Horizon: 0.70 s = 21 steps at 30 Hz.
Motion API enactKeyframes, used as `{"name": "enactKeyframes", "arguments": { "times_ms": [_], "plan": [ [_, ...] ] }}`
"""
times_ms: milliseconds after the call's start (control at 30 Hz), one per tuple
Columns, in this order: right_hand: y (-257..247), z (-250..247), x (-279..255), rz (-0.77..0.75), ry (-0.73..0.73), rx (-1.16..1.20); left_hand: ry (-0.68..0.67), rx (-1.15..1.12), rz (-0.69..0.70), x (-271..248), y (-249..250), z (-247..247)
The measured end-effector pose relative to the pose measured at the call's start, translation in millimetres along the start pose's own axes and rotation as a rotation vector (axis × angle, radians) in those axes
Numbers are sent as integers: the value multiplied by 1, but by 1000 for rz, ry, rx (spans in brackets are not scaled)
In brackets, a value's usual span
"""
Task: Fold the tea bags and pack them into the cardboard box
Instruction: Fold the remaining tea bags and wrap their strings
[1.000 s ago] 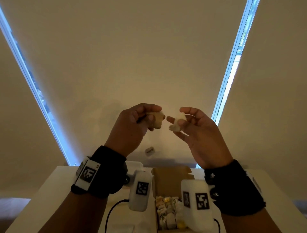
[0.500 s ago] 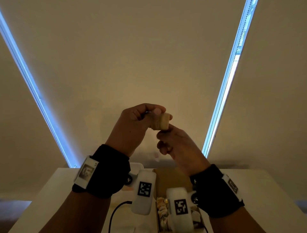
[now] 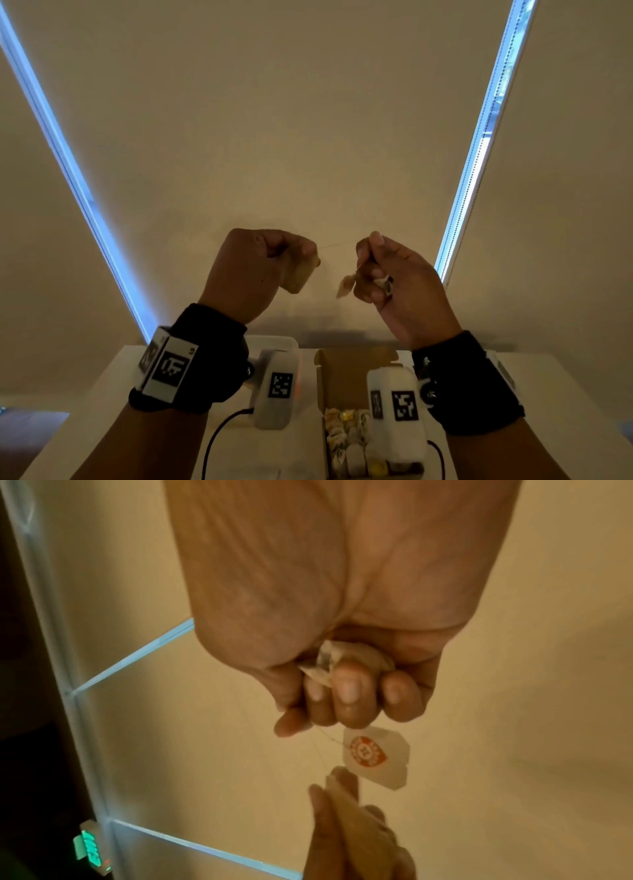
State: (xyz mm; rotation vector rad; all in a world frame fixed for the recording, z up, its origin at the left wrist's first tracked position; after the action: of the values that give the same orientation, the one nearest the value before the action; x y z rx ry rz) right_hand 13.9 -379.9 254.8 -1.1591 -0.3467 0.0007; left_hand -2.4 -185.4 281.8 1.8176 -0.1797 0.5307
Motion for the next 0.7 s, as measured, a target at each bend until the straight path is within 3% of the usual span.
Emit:
{"name": "enactKeyframes", "arguments": {
  "times_ms": [167, 333, 533, 700],
  "plan": [
    [-14, 5, -1, -94, 115, -200, -18, 74, -24, -2, -2, 12],
    [-19, 27, -20, -126, -44, -268, 89, 67, -49, 2, -1, 13],
    [2, 42, -46, -144, -193, -568, 188, -36, -60, 9, 9, 11],
    [10, 41, -50, -36, -243, -520, 183, -131, -64, 8, 23, 14]
  ]
}}
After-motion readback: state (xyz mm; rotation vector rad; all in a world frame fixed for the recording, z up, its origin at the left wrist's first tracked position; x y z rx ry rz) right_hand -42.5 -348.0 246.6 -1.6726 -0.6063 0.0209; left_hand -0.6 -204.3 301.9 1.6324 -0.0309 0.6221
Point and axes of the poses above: each hand's wrist, its own x-axis towards the middle knuckle, its own z-axis out of the palm, y = z × x, the point moved 4 cm from there along x, towards the middle knuckle, and after that the axes turned 5 degrees about y, right-handed, at the moved point
